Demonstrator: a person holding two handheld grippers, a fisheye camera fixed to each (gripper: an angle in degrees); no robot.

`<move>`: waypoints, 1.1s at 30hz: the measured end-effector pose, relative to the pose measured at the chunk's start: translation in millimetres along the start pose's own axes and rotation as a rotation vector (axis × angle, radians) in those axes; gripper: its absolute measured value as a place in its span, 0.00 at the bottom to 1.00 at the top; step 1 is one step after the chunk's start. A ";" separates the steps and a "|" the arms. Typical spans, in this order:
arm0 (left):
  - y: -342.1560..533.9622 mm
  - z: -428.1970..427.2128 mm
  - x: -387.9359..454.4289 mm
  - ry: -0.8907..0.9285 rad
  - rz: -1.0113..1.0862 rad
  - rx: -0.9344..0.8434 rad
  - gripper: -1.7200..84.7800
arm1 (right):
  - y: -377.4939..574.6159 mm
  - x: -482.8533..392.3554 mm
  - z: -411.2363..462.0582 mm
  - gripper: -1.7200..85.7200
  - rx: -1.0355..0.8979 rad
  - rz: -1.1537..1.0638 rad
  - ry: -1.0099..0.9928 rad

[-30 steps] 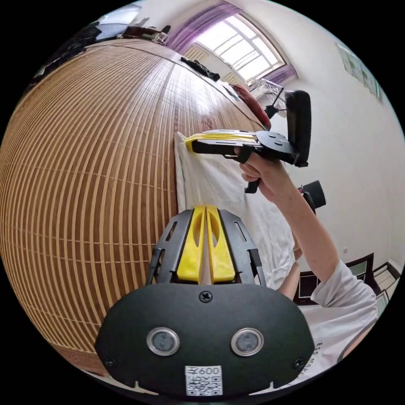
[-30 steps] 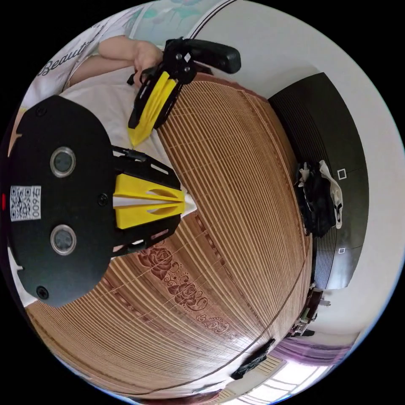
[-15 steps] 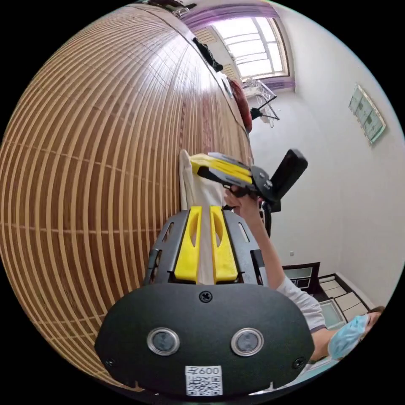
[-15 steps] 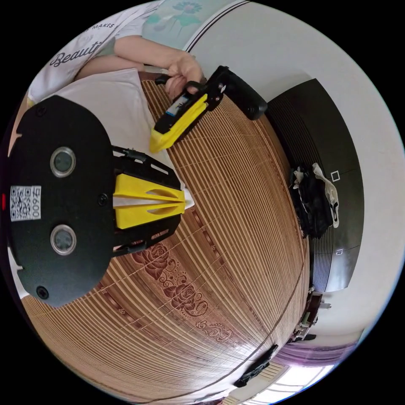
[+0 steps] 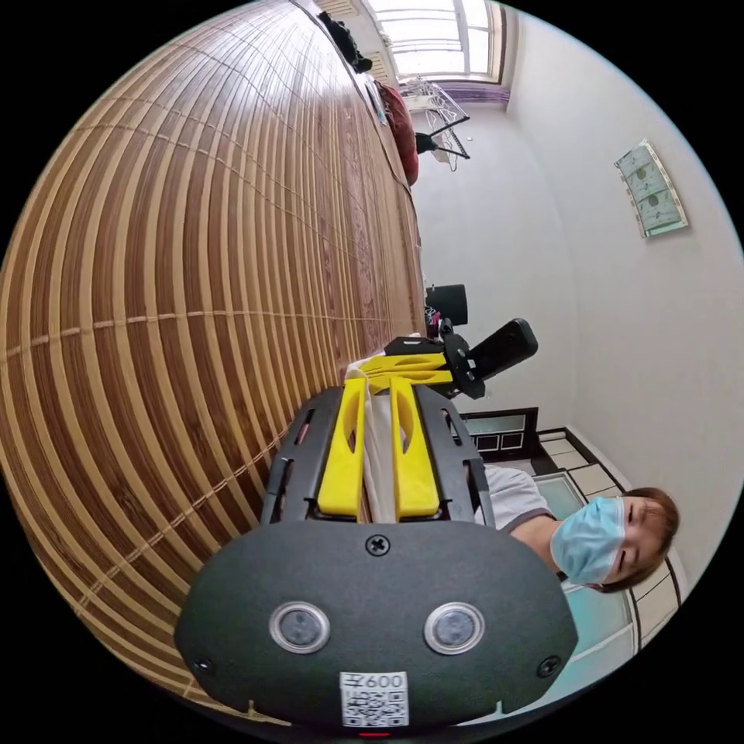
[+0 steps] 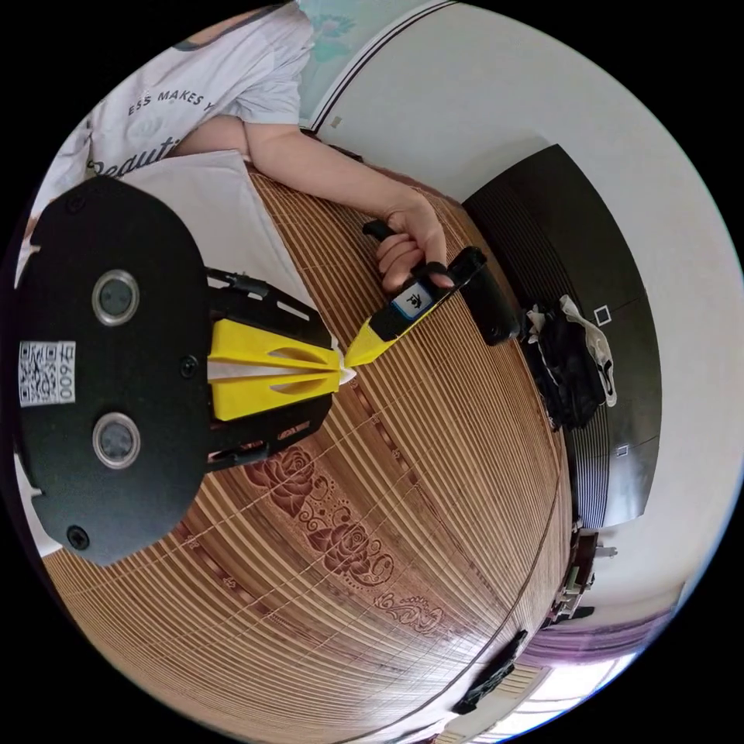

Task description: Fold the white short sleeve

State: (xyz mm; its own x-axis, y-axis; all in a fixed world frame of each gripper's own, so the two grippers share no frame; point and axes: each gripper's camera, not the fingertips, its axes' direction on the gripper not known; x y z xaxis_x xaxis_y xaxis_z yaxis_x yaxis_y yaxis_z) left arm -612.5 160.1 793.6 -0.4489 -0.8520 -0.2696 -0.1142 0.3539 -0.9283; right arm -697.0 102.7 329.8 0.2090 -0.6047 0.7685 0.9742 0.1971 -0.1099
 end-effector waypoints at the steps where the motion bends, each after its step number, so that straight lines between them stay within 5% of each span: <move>1: -1.7 -3.0 6.8 -0.037 0.012 0.002 0.07 | 1.5 -0.7 -0.4 0.01 0.008 0.004 -0.003; 12: -23.0 -11.8 15.2 -0.057 -0.020 0.020 0.05 | 38.6 -56.7 -21.7 0.01 0.210 -0.057 0.256; 18: -34.0 -6.4 44.9 -0.193 -0.017 0.004 0.06 | 49.6 -43.0 -20.7 0.01 0.218 -0.014 0.118; 33: -56.9 -1.7 47.2 -0.075 0.009 0.014 0.12 | 101.5 29.2 -38.9 0.01 0.364 0.164 -0.125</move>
State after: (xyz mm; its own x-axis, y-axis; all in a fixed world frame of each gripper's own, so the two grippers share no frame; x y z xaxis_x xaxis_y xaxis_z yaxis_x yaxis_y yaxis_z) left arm -628.7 100.4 834.2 -0.3826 -0.8752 -0.2961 -0.0978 0.3571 -0.9290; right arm -588.7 75.0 316.6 0.3252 -0.4485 0.8325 0.8304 0.5567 -0.0245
